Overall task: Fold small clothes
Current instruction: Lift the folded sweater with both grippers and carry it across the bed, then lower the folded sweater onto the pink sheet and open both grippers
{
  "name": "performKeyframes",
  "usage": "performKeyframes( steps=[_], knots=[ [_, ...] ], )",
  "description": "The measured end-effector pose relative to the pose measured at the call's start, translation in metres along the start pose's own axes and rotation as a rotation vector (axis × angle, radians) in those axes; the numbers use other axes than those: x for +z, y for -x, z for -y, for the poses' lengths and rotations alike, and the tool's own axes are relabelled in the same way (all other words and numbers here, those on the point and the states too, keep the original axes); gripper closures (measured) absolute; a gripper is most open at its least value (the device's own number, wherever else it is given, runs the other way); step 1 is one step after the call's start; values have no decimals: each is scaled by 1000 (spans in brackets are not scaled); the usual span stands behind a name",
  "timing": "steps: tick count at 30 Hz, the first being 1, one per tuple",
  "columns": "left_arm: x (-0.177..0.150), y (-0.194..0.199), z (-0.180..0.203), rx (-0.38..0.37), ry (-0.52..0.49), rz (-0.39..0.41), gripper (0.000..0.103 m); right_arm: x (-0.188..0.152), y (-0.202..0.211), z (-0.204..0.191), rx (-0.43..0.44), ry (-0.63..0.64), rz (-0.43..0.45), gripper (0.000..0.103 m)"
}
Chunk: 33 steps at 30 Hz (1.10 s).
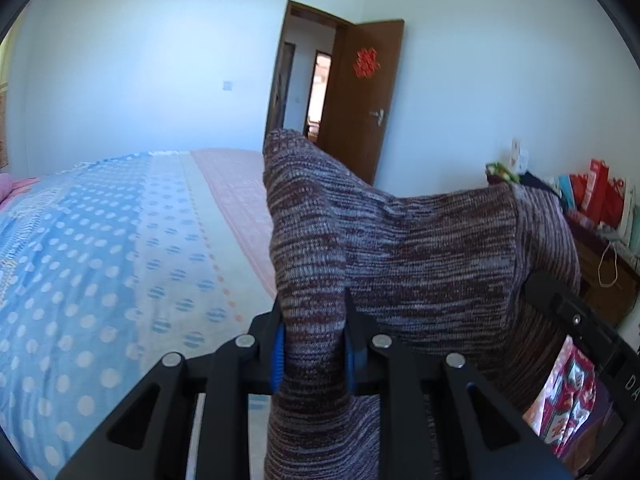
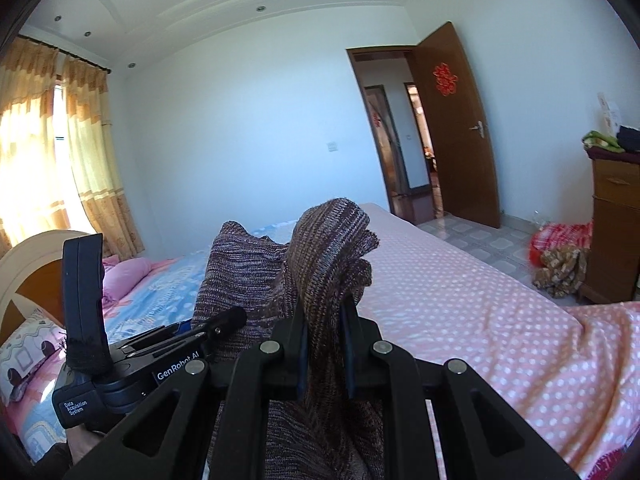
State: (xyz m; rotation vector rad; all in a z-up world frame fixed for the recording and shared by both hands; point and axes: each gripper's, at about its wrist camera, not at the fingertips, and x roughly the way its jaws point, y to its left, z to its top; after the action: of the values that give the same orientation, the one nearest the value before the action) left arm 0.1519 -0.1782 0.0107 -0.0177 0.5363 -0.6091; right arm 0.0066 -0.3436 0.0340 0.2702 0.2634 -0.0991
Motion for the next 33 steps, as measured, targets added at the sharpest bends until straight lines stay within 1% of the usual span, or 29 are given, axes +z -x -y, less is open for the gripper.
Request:
performKeyframes(
  steps=[4, 6, 9, 12, 14, 17, 20, 22, 23, 24, 25, 26, 27, 28, 29, 30, 31, 33],
  knots=[
    [-8, -26, 16, -2, -7, -54, 79, -7, -10, 32, -49, -20, -36, 89],
    [-12, -44, 21, 5, -10, -87, 79, -10, -23, 44, -65, -22, -59, 89],
    [-14, -66, 29, 25, -23, -115, 79, -13, -44, 62, -80, -32, -91, 89],
    [-15, -90, 36, 43, -32, -141, 79, -18, -78, 85, -103, -48, -136, 89],
    [-17, -113, 37, 58, -39, -167, 79, -23, -99, 96, -126, -49, -169, 89],
    [-26, -149, 39, 74, -41, -237, 79, -32, -137, 120, -161, -59, -244, 89],
    [-38, -178, 35, 96, -19, -309, 79, -46, -170, 137, -196, -65, -322, 89],
    [-45, -184, 31, 107, -7, -324, 75, -59, -187, 146, -225, -59, -372, 89],
    [-47, -184, 30, 105, -5, -318, 74, -64, -193, 149, -233, -62, -391, 89],
    [-47, -183, 29, 104, -4, -315, 70, -68, -199, 153, -241, -71, -416, 89],
    [-48, -184, 28, 106, 0, -318, 63, -69, -201, 153, -243, -81, -431, 89],
    [-48, -184, 25, 116, 14, -326, 59, -69, -202, 153, -246, -81, -438, 87],
    [-47, -186, 21, 122, 28, -334, 49, -70, -205, 155, -263, -79, -454, 84],
    [-46, -186, 18, 124, 47, -345, 41, -71, -205, 158, -276, -89, -465, 72],
    [-46, -184, 13, 109, 69, -361, 40, -72, -204, 162, -302, -107, -474, 54],
    [-45, -182, 10, 89, 85, -372, 39, -71, -199, 168, -332, -136, -475, 46],
    [-45, -178, 3, 73, 94, -380, 39, -70, -192, 170, -344, -165, -479, 40],
    [-44, -161, -8, 49, 87, -370, 39, -67, -172, 179, -371, -221, -464, 40]
  ],
)
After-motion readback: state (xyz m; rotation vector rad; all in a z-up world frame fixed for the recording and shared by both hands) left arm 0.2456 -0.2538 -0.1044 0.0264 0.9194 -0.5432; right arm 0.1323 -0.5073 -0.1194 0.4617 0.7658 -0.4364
